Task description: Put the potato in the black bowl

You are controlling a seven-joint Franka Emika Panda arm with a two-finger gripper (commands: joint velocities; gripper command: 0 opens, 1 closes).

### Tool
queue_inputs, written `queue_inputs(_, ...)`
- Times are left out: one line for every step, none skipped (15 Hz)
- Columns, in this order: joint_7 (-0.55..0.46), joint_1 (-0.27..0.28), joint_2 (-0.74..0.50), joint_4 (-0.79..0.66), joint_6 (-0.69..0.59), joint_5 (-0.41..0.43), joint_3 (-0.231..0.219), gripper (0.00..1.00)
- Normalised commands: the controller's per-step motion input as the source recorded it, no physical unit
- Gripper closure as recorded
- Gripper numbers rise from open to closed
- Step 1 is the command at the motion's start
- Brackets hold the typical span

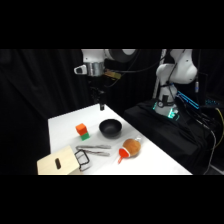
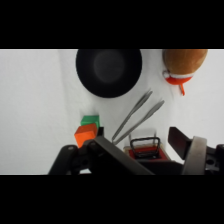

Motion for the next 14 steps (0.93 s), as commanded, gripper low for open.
queue_inputs(0.01, -0.011, -0.01, -0.02, 0.03, 0.001, 0.027, 0.00)
queue_inputs(0.02, -0.002, -0.02, -0.05, 0.06, 0.007, 0.035, 0.00)
queue_inputs(0.03, 0.015, -0.05, -0.11, 0.10, 0.028, 0.051, 0.00)
queue_inputs(0.06, 0.036, -0.08, -0.18, 0.15, 0.025, 0.068, 0.00)
queue_inputs(0.09, 0.062, -0.13, -0.27, 0.20, 0.024, 0.089, 0.00)
queue_inputs(0.10, 0.076, -0.16, -0.31, 0.23, 0.032, 0.099, 0.00)
queue_inputs(0.12, 0.094, -0.17, -0.34, 0.24, 0.035, 0.109, 0.00)
queue_inputs(0.12, 0.106, -0.17, -0.35, 0.26, 0.031, 0.113, 0.00)
queue_inputs(0.12, 0.119, -0.18, -0.35, 0.26, 0.057, 0.118, 0.00)
queue_inputs(0.12, 0.122, -0.19, -0.34, 0.26, 0.067, 0.116, 0.00)
queue_inputs(0.11, 0.125, -0.20, -0.33, 0.24, 0.082, 0.115, 0.00)
queue_inputs(0.12, 0.132, -0.22, -0.33, 0.23, 0.089, 0.118, 0.00)
queue_inputs(0.12, 0.132, -0.23, -0.33, 0.22, 0.091, 0.114, 0.00)
queue_inputs(0.11, 0.134, -0.25, -0.35, 0.23, 0.094, 0.114, 0.00)
